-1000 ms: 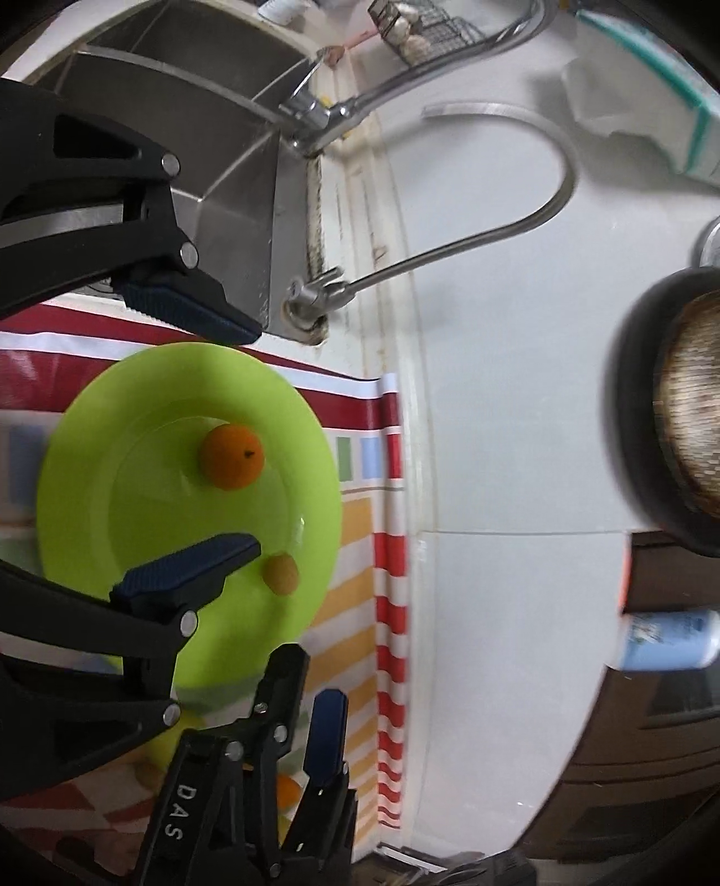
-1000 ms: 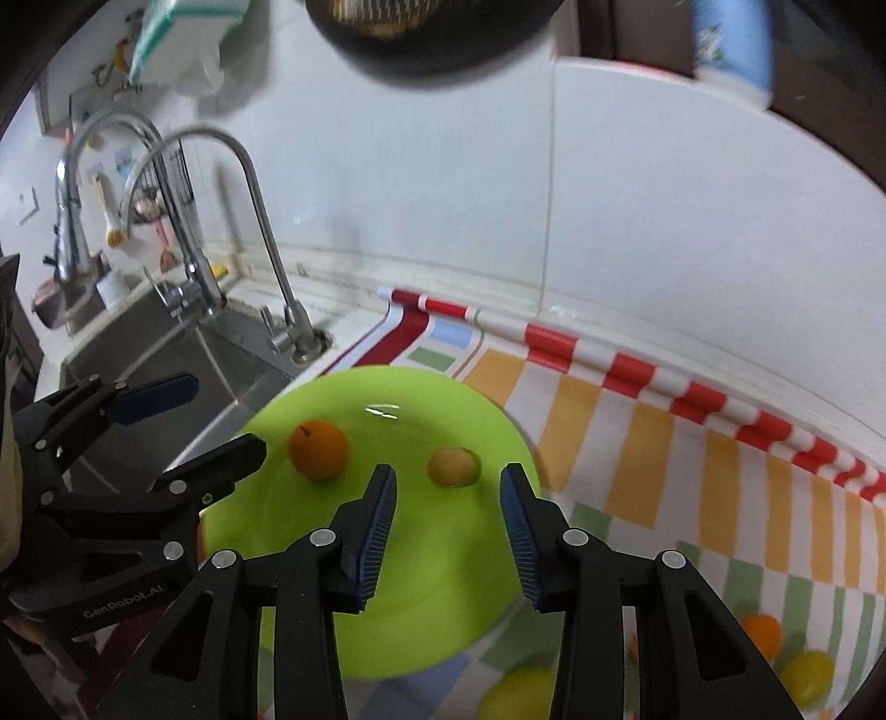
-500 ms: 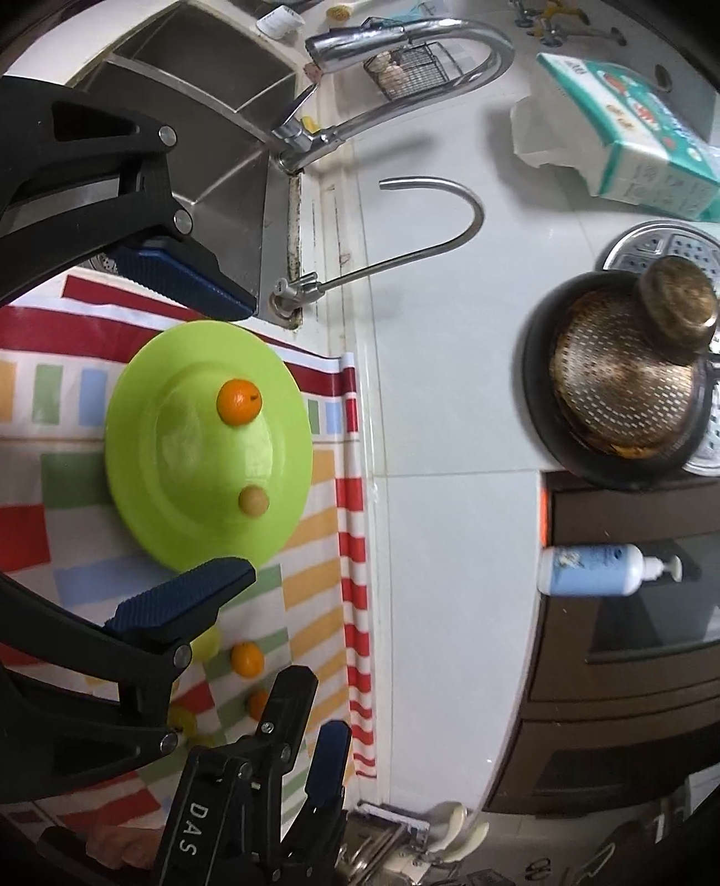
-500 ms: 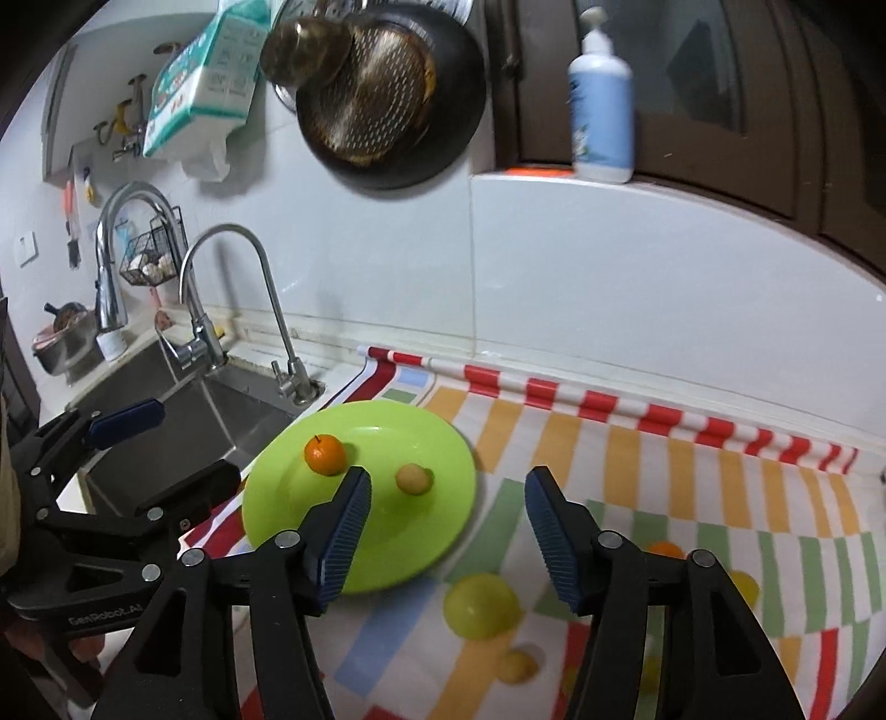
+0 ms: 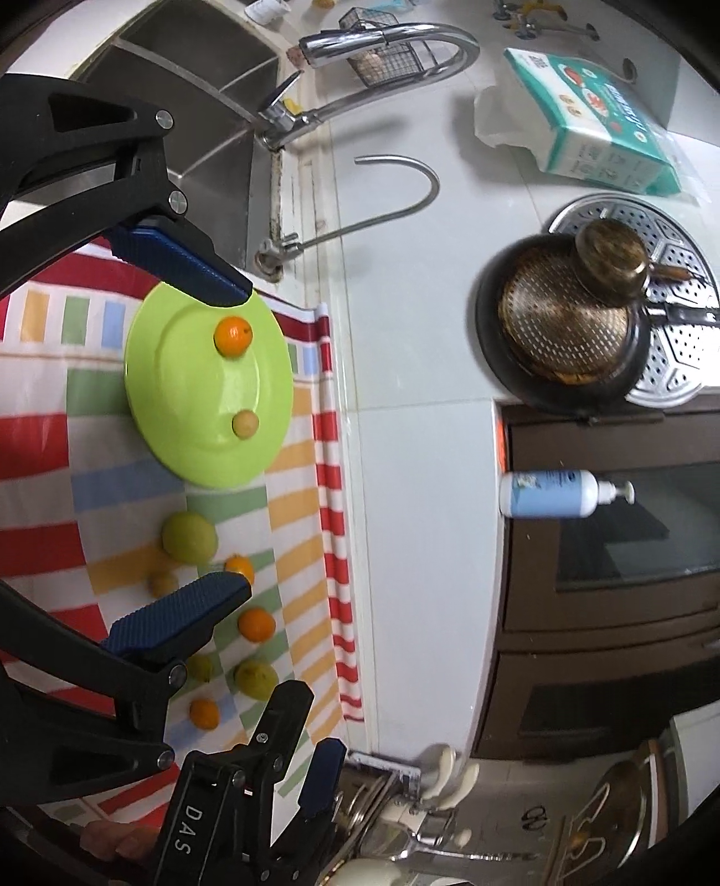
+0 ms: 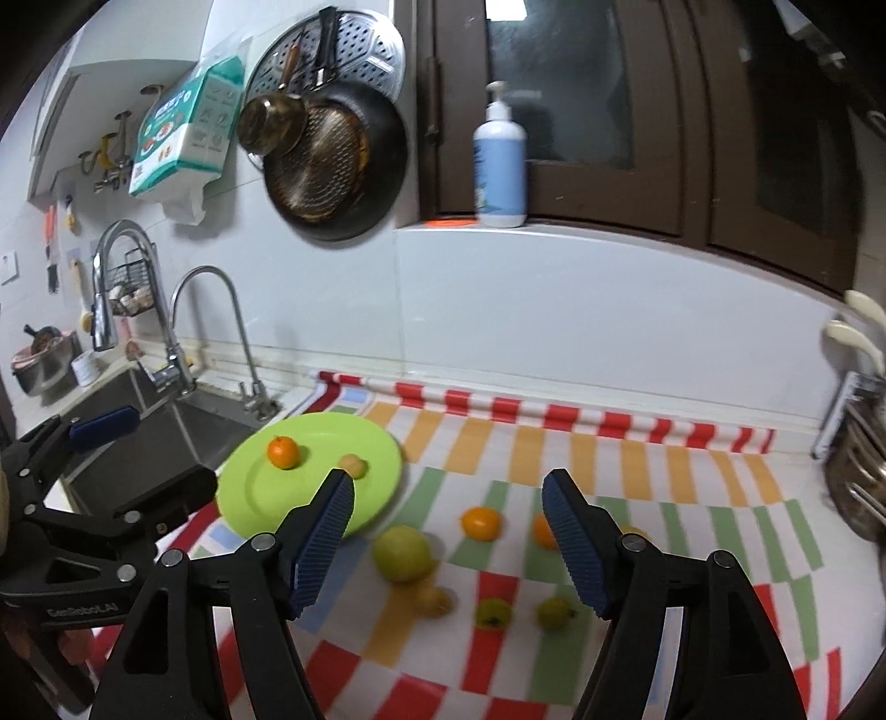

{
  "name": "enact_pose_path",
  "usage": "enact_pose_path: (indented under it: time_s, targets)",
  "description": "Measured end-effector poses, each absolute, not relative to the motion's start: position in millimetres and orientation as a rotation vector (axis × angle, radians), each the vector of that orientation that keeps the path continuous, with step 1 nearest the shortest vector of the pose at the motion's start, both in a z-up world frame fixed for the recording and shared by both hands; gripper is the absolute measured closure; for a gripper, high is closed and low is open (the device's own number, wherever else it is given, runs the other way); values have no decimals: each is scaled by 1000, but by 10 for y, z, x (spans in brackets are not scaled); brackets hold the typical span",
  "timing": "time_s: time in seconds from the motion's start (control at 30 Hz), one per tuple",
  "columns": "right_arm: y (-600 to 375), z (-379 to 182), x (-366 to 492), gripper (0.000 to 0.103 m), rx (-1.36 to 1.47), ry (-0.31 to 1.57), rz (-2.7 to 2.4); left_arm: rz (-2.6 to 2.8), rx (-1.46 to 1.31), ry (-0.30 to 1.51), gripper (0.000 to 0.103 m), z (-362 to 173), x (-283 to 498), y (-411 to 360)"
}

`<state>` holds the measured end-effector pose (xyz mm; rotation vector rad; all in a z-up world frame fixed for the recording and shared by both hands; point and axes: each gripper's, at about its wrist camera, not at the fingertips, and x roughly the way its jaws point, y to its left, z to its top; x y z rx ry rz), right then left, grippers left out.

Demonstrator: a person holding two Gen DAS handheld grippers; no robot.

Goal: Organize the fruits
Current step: 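Withdraw both tools from the plate toward the remaining fruits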

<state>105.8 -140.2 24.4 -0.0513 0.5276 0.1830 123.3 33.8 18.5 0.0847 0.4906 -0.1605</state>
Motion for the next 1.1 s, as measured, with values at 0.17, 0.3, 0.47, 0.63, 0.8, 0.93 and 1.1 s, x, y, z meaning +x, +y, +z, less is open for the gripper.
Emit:
enact_pose_path:
  time_s: [0.17, 0.3, 0.47, 0.63, 0.8, 0.93, 1.1]
  targets:
    - [-1617, 213, 874, 32, -39, 526, 127, -207, 90, 479, 5, 148, 1153, 161]
    - [-1773, 157, 818, 32, -29, 540, 86, -234, 102, 471, 5, 90, 1126, 12]
    - [-1959, 8, 760, 32, -23, 569, 27, -265, 144, 473, 5, -47, 1136, -168]
    - [-2095, -139, 768, 32, -29, 594, -33, -277, 186, 503, 8, -233, 1205, -325]
    - [-2233, -321, 843, 32, -20, 642, -68, -297, 200, 562, 15, -434, 1328, -431]
    - [-2313, -489, 934, 32, -8, 689, -74, -315, 223, 623, 24, -641, 1438, -521]
    - [-2404, -720, 1048, 32, 13, 762, -72, -347, 245, 696, 37, -867, 1571, -608]
